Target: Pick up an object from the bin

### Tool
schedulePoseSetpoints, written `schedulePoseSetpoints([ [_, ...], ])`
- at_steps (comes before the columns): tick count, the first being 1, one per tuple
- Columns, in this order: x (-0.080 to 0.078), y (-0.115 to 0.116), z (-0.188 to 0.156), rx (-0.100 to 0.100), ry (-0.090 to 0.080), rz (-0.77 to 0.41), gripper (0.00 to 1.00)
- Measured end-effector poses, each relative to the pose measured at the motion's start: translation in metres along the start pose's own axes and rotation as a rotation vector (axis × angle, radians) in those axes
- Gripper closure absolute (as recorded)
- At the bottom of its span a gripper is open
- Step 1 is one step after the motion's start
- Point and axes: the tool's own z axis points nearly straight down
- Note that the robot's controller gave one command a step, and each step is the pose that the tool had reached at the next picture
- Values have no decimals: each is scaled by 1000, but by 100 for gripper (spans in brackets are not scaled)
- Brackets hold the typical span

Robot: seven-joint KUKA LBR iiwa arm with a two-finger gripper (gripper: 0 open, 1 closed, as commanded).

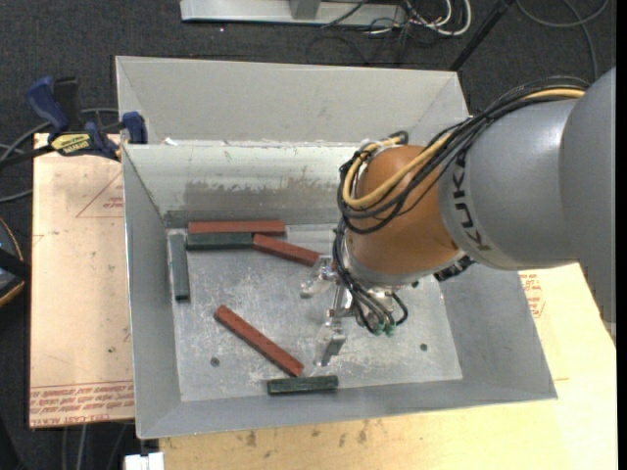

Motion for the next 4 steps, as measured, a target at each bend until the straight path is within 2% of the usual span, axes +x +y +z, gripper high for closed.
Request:
schedulePoseSetpoints([
  [1,4,23,44,2,9,29,0],
  [2,15,36,40,1,2,44,0],
  [3,6,80,51,-7,-15,172,100],
  [4,6,80,51,-7,-15,172,100],
])
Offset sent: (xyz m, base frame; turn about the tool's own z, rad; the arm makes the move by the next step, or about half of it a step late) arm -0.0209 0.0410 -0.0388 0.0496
